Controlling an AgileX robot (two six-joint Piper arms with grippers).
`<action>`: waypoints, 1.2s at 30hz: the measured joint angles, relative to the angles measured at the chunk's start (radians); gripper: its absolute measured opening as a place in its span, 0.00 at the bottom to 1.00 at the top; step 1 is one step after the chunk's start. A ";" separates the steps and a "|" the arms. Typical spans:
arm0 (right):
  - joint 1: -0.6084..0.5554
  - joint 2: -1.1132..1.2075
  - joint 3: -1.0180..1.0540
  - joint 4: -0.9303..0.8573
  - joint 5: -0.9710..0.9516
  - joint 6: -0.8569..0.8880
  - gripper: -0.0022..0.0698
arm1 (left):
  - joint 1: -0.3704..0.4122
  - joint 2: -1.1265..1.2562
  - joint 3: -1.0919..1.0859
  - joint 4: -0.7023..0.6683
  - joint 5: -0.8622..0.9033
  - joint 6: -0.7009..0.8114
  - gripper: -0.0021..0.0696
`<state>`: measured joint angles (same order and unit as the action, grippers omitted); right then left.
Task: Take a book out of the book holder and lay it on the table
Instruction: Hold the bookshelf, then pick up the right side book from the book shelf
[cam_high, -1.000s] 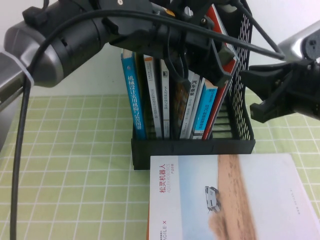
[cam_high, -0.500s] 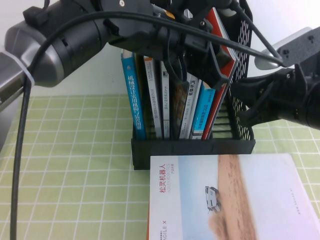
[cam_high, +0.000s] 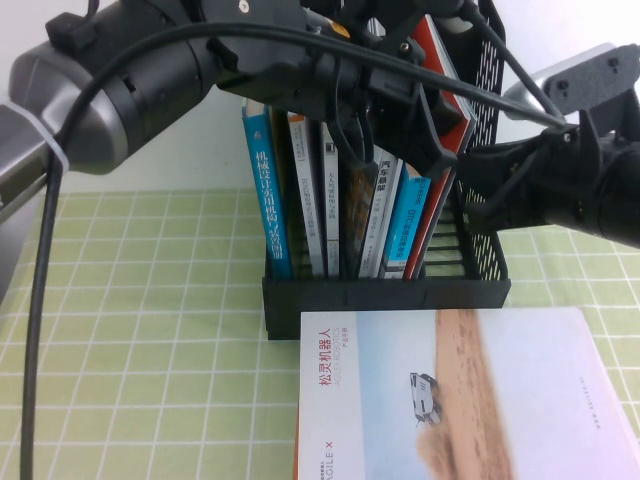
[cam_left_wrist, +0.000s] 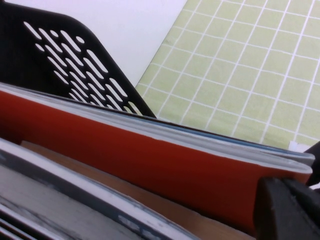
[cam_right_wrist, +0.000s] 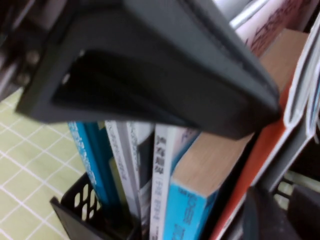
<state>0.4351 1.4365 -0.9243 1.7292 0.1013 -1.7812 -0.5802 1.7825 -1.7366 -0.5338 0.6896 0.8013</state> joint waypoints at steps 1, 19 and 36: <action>0.000 0.002 -0.004 0.000 0.000 0.007 0.20 | 0.000 0.000 0.000 0.002 0.000 0.000 0.02; 0.000 0.185 -0.144 0.002 -0.025 0.009 0.17 | 0.000 0.000 0.000 0.006 0.002 -0.011 0.02; 0.002 -0.109 -0.165 0.002 -0.020 -0.011 0.04 | 0.141 -0.262 0.000 0.084 0.129 -0.176 0.03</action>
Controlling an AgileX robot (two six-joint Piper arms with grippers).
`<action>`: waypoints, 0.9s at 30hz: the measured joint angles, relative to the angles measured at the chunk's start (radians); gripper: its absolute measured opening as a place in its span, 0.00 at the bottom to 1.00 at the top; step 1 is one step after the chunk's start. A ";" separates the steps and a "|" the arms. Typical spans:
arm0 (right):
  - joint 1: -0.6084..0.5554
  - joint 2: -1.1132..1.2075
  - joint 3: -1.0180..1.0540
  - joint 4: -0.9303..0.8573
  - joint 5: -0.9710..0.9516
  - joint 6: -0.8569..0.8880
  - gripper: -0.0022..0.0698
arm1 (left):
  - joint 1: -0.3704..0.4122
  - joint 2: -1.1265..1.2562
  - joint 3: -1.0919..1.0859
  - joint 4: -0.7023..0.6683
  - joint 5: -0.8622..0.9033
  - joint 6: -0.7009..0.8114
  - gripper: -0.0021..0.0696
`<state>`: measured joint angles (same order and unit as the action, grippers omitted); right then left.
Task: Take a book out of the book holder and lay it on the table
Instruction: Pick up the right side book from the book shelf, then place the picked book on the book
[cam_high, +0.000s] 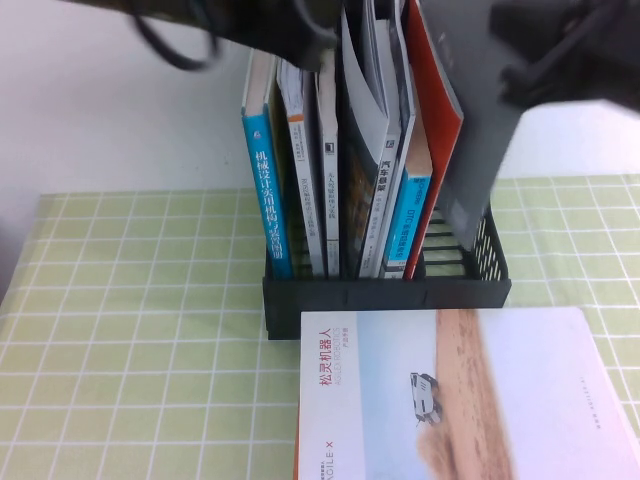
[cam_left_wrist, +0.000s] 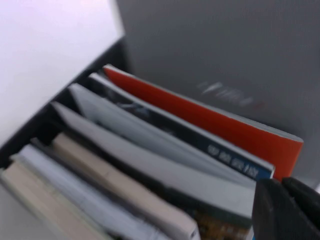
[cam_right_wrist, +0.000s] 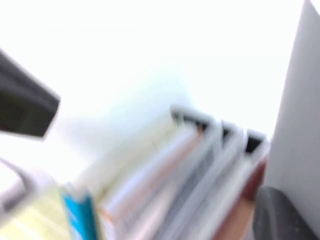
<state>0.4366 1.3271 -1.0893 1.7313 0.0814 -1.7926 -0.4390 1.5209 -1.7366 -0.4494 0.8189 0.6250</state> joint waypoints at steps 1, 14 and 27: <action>0.000 -0.041 0.000 0.000 0.014 0.009 0.04 | 0.019 -0.026 0.000 0.000 0.020 -0.002 0.03; 0.000 -0.349 -0.064 -0.169 0.560 0.435 0.04 | 0.164 -0.292 -0.005 0.039 0.212 -0.101 0.03; 0.015 -0.189 -0.148 -1.114 0.982 0.830 0.04 | 0.170 -0.655 0.356 0.071 0.194 -0.242 0.03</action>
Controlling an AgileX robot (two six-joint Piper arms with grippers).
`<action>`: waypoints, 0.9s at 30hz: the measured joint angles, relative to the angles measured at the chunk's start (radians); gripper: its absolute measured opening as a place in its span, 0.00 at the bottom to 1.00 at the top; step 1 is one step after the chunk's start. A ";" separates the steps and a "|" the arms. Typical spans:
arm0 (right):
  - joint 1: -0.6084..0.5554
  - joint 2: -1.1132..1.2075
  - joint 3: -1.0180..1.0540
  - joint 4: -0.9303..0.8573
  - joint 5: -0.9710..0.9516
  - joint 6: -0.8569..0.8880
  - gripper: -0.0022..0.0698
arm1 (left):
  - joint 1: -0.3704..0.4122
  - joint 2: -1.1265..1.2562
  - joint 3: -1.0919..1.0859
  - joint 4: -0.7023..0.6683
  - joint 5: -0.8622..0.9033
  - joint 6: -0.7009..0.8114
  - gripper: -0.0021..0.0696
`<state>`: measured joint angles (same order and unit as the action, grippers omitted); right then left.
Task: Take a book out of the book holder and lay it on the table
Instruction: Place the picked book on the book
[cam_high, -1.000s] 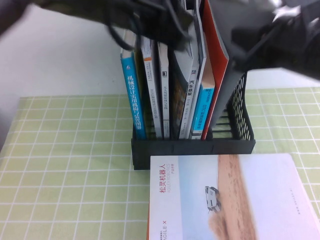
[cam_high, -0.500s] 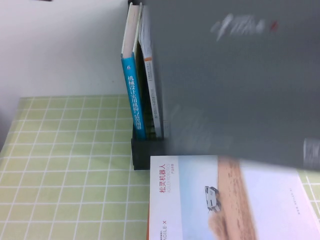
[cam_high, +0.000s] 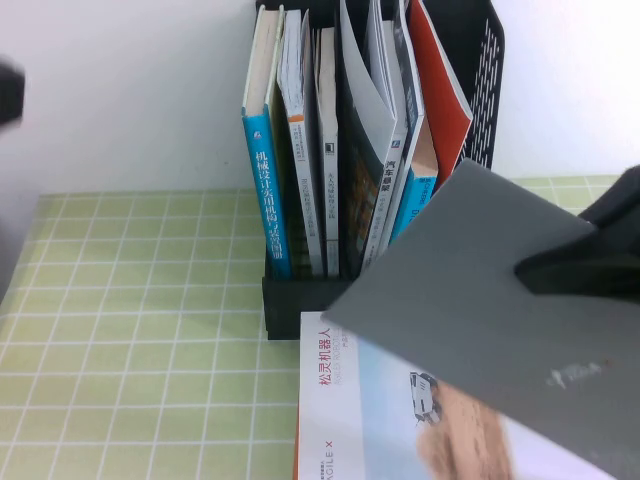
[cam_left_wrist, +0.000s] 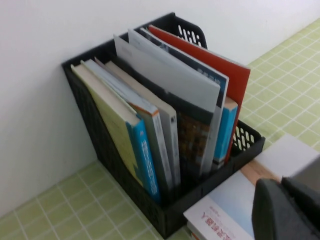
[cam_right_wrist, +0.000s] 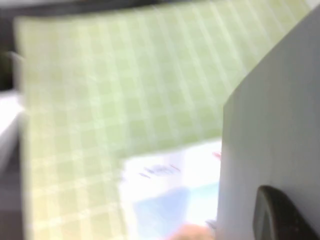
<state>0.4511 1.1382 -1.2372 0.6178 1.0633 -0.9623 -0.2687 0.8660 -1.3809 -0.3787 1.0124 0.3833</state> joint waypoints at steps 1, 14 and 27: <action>0.011 0.007 0.000 -0.043 -0.022 0.010 0.04 | 0.000 -0.024 0.038 -0.002 -0.013 -0.007 0.03; 0.571 0.217 0.073 -1.008 -0.118 0.574 0.04 | 0.000 -0.258 0.327 0.016 -0.086 -0.101 0.03; 0.823 0.640 0.088 -1.249 -0.091 0.974 0.04 | 0.000 -0.270 0.328 0.020 -0.089 -0.126 0.03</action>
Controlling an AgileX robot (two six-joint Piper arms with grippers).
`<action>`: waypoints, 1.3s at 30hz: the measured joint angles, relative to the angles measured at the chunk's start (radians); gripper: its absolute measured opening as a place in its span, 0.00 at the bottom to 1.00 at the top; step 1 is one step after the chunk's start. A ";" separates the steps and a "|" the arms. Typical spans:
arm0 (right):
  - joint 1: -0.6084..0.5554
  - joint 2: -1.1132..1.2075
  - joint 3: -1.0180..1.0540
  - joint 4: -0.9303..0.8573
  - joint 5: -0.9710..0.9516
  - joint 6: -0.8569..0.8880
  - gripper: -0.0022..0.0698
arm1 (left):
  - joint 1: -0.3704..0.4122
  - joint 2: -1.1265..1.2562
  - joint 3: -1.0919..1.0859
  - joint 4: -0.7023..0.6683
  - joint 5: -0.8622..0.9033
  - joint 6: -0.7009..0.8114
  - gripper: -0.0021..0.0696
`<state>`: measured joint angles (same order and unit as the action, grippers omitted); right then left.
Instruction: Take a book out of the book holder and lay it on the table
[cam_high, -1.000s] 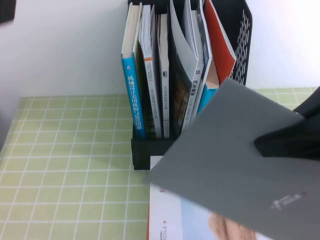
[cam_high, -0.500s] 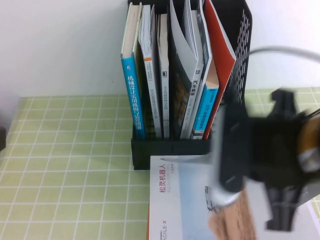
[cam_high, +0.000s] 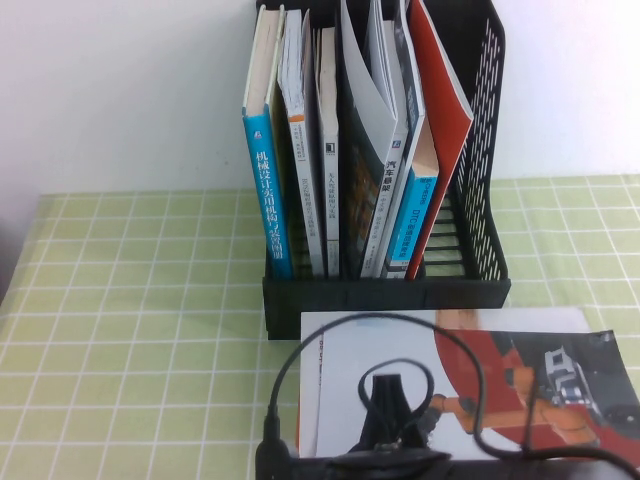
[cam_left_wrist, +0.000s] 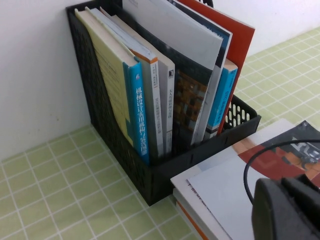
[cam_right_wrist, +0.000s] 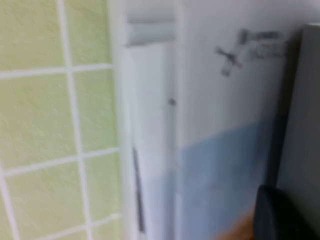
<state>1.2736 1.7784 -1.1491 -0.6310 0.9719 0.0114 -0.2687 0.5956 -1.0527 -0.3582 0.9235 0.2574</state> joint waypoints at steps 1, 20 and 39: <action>0.000 0.018 0.000 0.007 -0.009 0.015 0.04 | 0.000 0.000 0.000 0.003 0.000 0.000 0.03; 0.005 0.045 0.000 -0.141 -0.069 0.096 0.17 | 0.000 0.000 0.001 0.070 0.040 -0.004 0.03; 0.003 -0.457 0.000 0.631 0.087 -0.507 0.79 | 0.000 -0.162 0.159 -0.028 0.071 -0.004 0.03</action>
<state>1.2766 1.3213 -1.1491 0.0000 1.0587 -0.4953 -0.2687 0.4340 -0.8942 -0.3866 0.9946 0.2531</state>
